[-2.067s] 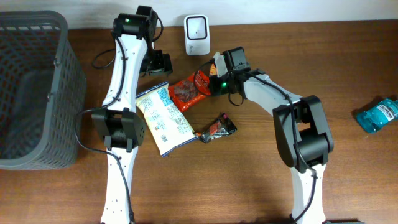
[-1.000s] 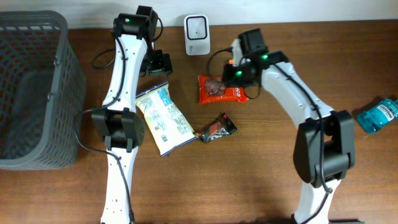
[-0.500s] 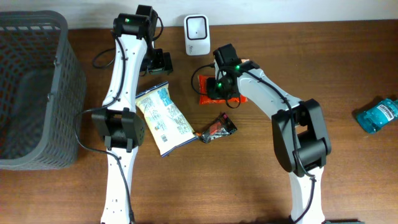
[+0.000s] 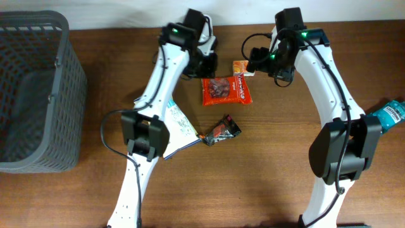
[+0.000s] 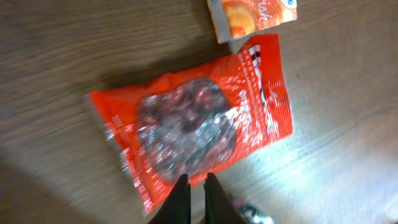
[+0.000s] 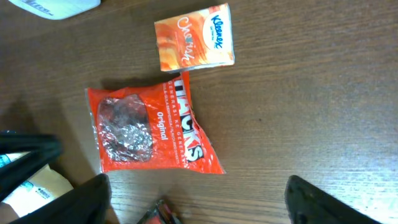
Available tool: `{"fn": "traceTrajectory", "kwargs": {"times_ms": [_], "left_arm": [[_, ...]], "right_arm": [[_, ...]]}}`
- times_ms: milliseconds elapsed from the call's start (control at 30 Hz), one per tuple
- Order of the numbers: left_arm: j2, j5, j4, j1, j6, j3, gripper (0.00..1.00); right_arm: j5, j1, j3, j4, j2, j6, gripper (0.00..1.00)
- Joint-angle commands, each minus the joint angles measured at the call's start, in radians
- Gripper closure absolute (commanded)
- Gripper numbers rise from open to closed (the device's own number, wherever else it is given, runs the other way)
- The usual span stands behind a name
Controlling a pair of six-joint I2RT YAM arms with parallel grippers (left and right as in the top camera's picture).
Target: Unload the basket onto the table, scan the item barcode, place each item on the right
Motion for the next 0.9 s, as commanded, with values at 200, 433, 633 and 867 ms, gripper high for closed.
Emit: {"fn": "traceTrajectory", "kwargs": {"times_ms": [200,433,633,867], "left_arm": [[0.011,-0.290,0.146,-0.042,-0.127,-0.289,1.00],[-0.008,-0.403,0.035,-0.042,-0.127,-0.230,1.00],[-0.016,-0.403,-0.114,-0.005,-0.148,0.048,0.81],[-0.016,-0.332,-0.249,0.193,-0.217,0.119,0.01]], "right_arm": [[0.057,-0.021,-0.006,-0.011,0.009,-0.021,0.21],[0.053,-0.016,-0.006,-0.008,0.010,-0.020,0.16],[-0.025,0.006,-0.006,0.023,0.051,-0.044,0.14],[0.005,0.139,-0.006,0.135,0.054,-0.269,0.06]]}}
